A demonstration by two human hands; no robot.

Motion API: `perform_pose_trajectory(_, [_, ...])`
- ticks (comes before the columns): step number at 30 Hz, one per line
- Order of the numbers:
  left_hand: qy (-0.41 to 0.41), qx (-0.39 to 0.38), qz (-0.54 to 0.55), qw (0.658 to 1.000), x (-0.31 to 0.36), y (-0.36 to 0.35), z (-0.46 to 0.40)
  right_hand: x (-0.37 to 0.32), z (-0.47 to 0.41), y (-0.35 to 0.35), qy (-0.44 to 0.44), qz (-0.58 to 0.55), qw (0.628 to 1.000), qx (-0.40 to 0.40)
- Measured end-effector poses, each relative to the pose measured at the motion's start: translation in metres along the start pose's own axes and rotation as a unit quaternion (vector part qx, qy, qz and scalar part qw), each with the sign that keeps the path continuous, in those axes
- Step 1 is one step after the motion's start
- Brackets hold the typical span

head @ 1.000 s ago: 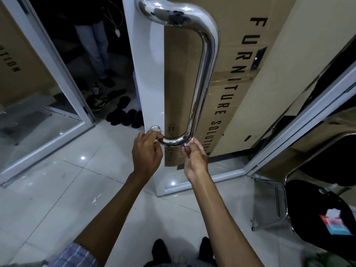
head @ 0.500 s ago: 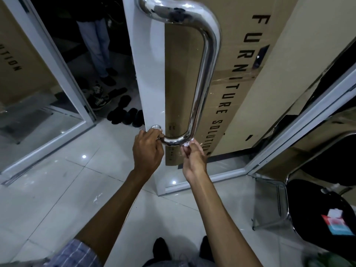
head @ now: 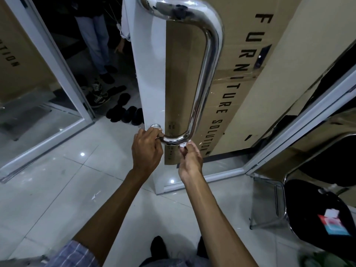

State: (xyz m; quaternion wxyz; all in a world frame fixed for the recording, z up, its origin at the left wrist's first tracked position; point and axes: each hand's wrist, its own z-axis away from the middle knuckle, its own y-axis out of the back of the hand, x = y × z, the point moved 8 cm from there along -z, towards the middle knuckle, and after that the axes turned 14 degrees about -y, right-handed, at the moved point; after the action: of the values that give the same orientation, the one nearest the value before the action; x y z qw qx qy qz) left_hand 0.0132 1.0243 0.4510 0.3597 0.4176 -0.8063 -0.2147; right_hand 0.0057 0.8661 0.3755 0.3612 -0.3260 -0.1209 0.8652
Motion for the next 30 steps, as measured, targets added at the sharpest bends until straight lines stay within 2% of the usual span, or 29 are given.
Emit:
perform_pose_trajectory(3, [0.001, 0.004, 0.003, 1.0, 0.0, 0.001, 0.001, 0.009, -0.002, 0.0, -0.035, 0.01, 0.999, -0.018])
perform_pose_trajectory(7, [-0.001, 0.001, 0.001, 1.0, -0.002, 0.0, 0.002, -0.006, 0.0, 0.004, 0.007, -0.006, 1.0, 0.002])
perform_pose_trajectory(11, [-0.001, 0.0, 0.008, 1.0, -0.002, 0.0, 0.005, -0.008, 0.003, 0.0, 0.023, 0.039, 0.999, 0.007])
perform_pose_trajectory(16, [-0.008, 0.01, 0.015, 1.0, 0.001, 0.003, 0.001, -0.052, 0.043, 0.002, 0.223, 0.118, 0.964, 0.08])
perform_pose_trajectory(20, [-0.004, 0.014, 0.012, 1.0, 0.002, 0.004, 0.001, -0.099, 0.104, -0.036, 0.401, 0.138, 0.905, 0.041])
perform_pose_trajectory(23, [-0.006, 0.024, 0.005, 1.0, 0.001, 0.004, 0.001, -0.122, 0.137, -0.055, 0.502, 0.119, 0.856, 0.022])
perform_pose_trajectory(30, [-0.003, 0.029, 0.011, 1.0, 0.001, 0.003, 0.003, -0.124, 0.134, -0.049, 0.536, 0.16, 0.829, 0.026])
